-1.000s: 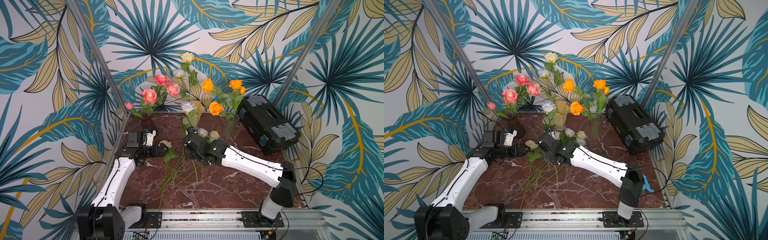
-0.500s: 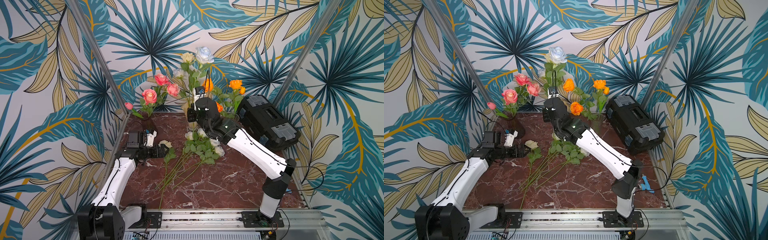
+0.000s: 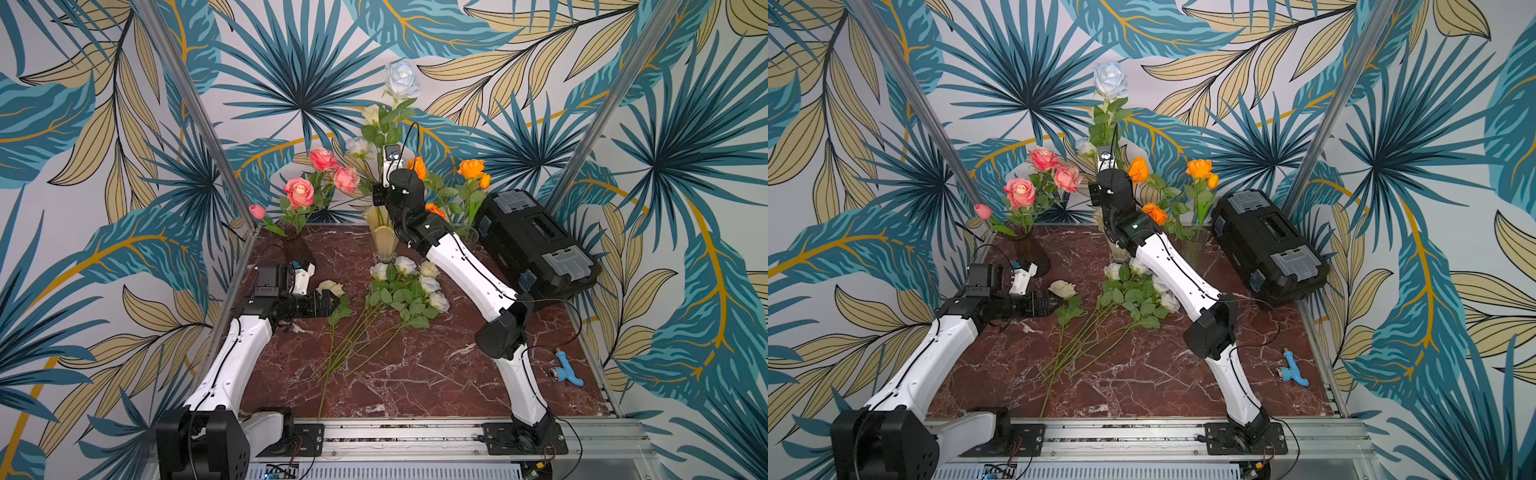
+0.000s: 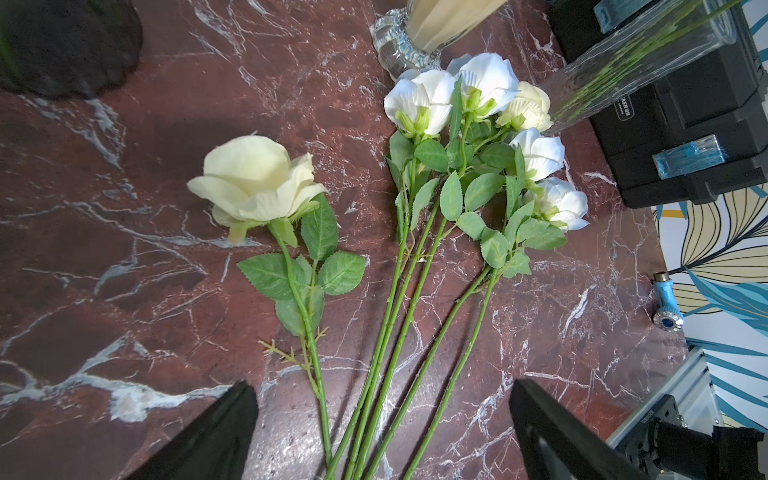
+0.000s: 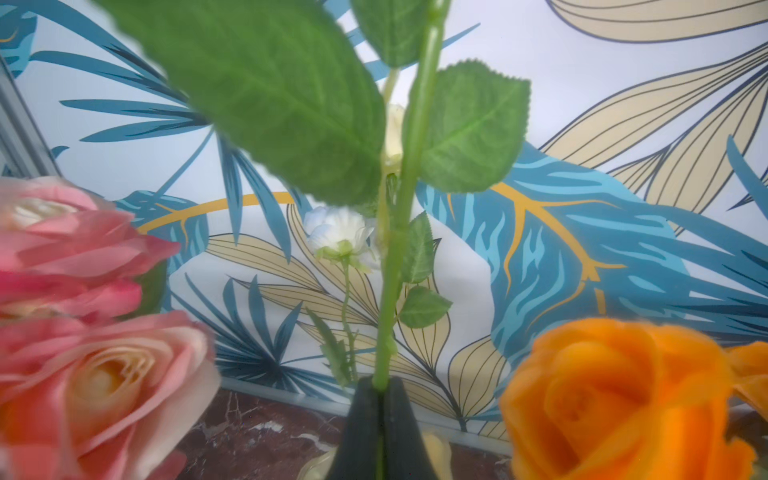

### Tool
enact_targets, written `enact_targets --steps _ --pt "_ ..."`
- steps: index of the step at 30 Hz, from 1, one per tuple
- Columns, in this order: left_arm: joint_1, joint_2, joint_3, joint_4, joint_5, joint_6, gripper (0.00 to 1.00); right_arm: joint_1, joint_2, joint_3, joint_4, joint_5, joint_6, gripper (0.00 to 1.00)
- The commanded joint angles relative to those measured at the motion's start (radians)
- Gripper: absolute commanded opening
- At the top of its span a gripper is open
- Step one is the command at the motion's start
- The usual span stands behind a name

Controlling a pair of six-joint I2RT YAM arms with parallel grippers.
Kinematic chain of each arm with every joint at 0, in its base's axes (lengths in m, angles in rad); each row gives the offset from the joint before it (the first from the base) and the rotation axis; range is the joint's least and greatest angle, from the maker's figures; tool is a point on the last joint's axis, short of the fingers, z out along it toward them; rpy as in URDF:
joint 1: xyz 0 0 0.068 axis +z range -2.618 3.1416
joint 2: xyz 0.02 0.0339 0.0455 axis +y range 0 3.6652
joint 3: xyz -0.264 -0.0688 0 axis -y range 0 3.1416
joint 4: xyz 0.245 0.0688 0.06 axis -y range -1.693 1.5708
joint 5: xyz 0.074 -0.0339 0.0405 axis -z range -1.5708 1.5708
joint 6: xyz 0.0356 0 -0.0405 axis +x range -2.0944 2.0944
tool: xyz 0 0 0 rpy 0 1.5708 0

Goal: Arrange the flowers in different vases according to their variety
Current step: Insert the flower into the vase.

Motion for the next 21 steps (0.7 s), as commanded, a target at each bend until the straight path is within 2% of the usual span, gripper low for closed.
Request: enact_targets --steps 1,10,21 --pt "0.011 -0.002 -0.030 0.001 0.011 0.014 1.00 -0.015 0.008 0.025 0.113 0.019 -0.043 0.00" --pt "0.010 -0.002 -0.029 -0.005 0.005 0.011 1.00 -0.040 0.072 0.051 0.114 0.003 -0.047 0.00" --pt "0.011 -0.018 -0.029 -0.017 -0.012 0.004 1.00 -0.036 0.125 -0.009 0.131 0.021 0.003 0.00"
